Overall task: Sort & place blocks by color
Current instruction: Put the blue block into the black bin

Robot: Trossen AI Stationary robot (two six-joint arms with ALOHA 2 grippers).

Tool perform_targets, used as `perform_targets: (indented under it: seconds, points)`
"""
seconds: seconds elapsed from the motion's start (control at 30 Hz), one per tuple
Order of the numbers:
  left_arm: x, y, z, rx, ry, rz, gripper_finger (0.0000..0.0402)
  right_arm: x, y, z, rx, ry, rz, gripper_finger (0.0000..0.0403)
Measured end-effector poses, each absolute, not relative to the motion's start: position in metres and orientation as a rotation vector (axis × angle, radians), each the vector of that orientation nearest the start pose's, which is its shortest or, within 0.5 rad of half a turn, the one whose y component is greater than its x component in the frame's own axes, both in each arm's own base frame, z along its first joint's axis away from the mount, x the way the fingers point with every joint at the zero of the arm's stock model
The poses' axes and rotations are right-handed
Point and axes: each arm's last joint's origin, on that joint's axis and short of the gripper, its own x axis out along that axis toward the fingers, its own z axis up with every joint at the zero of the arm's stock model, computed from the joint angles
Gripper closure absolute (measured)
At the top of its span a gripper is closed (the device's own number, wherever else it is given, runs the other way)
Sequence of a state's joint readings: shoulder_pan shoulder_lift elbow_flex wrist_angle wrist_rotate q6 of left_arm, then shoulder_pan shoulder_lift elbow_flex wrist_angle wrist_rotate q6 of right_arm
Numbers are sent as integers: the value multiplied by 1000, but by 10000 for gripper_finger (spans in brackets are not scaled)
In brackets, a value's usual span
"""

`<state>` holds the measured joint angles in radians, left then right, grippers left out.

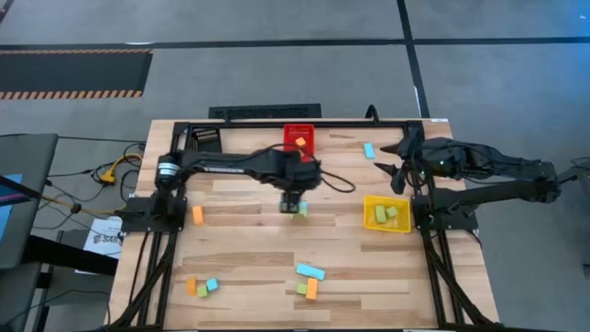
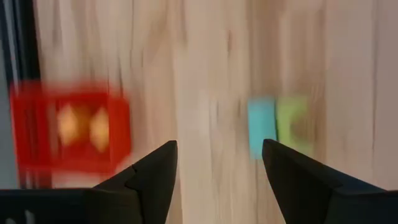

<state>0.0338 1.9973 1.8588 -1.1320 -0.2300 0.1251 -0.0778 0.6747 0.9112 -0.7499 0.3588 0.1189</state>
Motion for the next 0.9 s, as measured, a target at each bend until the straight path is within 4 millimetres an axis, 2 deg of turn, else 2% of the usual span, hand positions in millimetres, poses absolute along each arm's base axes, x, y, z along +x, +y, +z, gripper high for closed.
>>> perform_targets:
  seconds: [0.17, 0.27, 0.43, 0.53, 0.67, 0.77, 0.9]
  points:
    - [370, 21, 279, 197, 1359, 269, 178, 124, -14, 332, 52, 547, -387, 148]
    - [345, 20, 270, 156, 1345, 304, 178, 130, -8, 324, 48, 551, -337, 148]
    - [303, 18, 252, 69, 1234, 341, 178, 145, 4, 292, 36, 524, -235, 148]
    - [287, 15, 243, -16, 1144, 287, 178, 155, 12, 272, 40, 506, -164, 148]
    - [290, -2, 239, -132, 908, 37, 178, 169, 22, 255, 41, 481, -88, 148]
    - [299, -22, 235, -76, 783, -128, 178, 181, 29, 245, 21, 486, -58, 148]
    - [310, -46, 228, 35, 719, -238, 178, 201, 37, 233, -28, 494, -13, 148]
